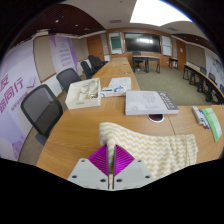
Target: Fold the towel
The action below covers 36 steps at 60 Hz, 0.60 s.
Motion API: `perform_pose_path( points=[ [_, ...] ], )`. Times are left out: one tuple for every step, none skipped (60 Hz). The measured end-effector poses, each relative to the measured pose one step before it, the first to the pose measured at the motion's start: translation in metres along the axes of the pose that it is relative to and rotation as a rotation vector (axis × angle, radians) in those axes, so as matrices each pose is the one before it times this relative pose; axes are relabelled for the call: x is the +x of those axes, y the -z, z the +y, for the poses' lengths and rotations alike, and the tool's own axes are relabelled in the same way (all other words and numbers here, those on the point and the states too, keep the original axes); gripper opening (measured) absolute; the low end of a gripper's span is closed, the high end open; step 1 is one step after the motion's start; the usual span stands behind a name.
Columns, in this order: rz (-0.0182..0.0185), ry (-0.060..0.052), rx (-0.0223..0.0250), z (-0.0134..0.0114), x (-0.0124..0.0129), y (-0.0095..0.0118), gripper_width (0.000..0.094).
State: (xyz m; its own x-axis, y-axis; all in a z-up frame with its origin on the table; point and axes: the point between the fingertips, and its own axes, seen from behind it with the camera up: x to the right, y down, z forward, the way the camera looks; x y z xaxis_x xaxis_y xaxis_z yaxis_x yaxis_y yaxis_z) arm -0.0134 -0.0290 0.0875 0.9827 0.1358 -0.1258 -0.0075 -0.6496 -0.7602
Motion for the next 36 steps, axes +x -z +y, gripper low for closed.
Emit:
perform_pose_path(
  points=[
    [-0.03575, -0.0160, 0.01298, -0.00683, -0.00714, 0.00757, 0.0036],
    [-0.02401, -0.0117, 0.01044, -0.00885, -0.00906, 0.00462, 0.0037],
    [-0.02702, -0.0110, 0.01420, -0.00817, -0.00706, 0.00553, 0.0037],
    [-0.02709, -0.0112, 0.01766, -0.00694, -0.00375, 0.00635, 0.0038],
    [-0.01302, -0.0088, 0.01522, -0.00742, -0.00231, 0.00437, 0.0037],
    [-0.00531, -0.0076, 0.01404, -0.00740, -0.00033, 0.00331, 0.0037],
    [-0.00026, -0.0055, 0.01240, -0.00643, 0.00144, 0.00316, 0.0038],
    [0.00423, -0.0035, 0.01153, -0.00579, 0.00331, 0.00243, 0.0038],
    [0.00750, -0.0031, 0.00943, -0.00458, 0.00515, 0.00202, 0.0038],
    [0.00785, -0.0043, 0.00641, -0.00369, 0.00451, 0.00215, 0.0037],
    [0.01475, -0.0013, 0.00319, -0.00190, 0.00742, -0.00025, 0.0037],
    [0.01583, -0.0039, 0.00346, -0.00241, 0.00590, -0.00201, 0.0038],
    [0.01473, -0.0031, 0.00134, -0.00019, 0.00947, -0.00053, 0.0038],
    [0.01708, -0.0020, -0.00129, 0.00083, 0.01044, -0.00091, 0.0037],
    [0.02005, -0.0007, -0.00517, 0.00254, 0.01098, -0.00133, 0.0038],
    [0.01910, 0.0017, -0.00931, 0.00466, 0.01475, 0.00017, 0.0038],
    [0.02225, 0.0016, -0.01164, 0.00483, 0.01185, -0.00234, 0.0037],
    [0.02159, 0.0028, -0.01304, 0.00544, 0.01164, -0.00280, 0.0038],
    [0.02032, 0.0029, -0.01271, 0.00534, 0.01119, -0.00288, 0.0039],
    [0.01952, 0.0027, -0.01094, 0.00535, 0.01103, -0.00284, 0.0042],
    [0.01348, 0.0021, -0.00464, 0.00697, 0.01776, -0.00410, 0.0044],
    [0.02268, 0.0033, -0.01081, 0.00346, 0.00567, -0.00322, 0.0048],
    [0.01974, 0.0051, -0.00647, 0.00496, 0.00915, -0.00361, 0.0055],
    [0.01840, 0.0073, -0.00756, 0.00505, 0.00891, -0.00364, 0.0066],
    [0.01669, 0.0098, -0.00723, 0.00493, 0.00810, -0.00323, 0.0088],
    [0.01392, 0.0121, -0.00665, 0.00491, 0.00752, -0.00325, 0.0123],
    [0.01142, 0.0138, -0.00664, 0.00457, 0.00687, -0.00275, 0.0160],
    [0.01036, 0.0142, -0.00814, 0.00443, 0.00696, -0.00214, 0.0200],
    [0.01539, 0.0129, -0.00390, 0.00354, 0.00772, -0.00199, 0.0247],
    [0.01598, 0.0123, -0.00289, 0.00303, 0.00735, -0.00115, 0.0304],
    [0.01790, 0.0090, -0.00007, 0.00223, 0.00902, -0.00153, 0.0367],
    [0.01967, 0.0091, 0.00290, 0.00093, 0.00660, 0.00078, 0.0432],
    [0.01484, 0.0056, 0.00658, 0.00125, 0.00705, 0.00201, 0.0499],
    [0.01733, 0.0061, 0.00317, -0.00148, 0.00443, 0.00153, 0.0571],
    [0.00713, 0.0016, 0.00763, 0.00052, 0.00515, 0.00346, 0.0648],
    [0.00785, 0.0024, 0.00664, -0.00131, 0.00361, 0.00317, 0.0724]
  ],
)
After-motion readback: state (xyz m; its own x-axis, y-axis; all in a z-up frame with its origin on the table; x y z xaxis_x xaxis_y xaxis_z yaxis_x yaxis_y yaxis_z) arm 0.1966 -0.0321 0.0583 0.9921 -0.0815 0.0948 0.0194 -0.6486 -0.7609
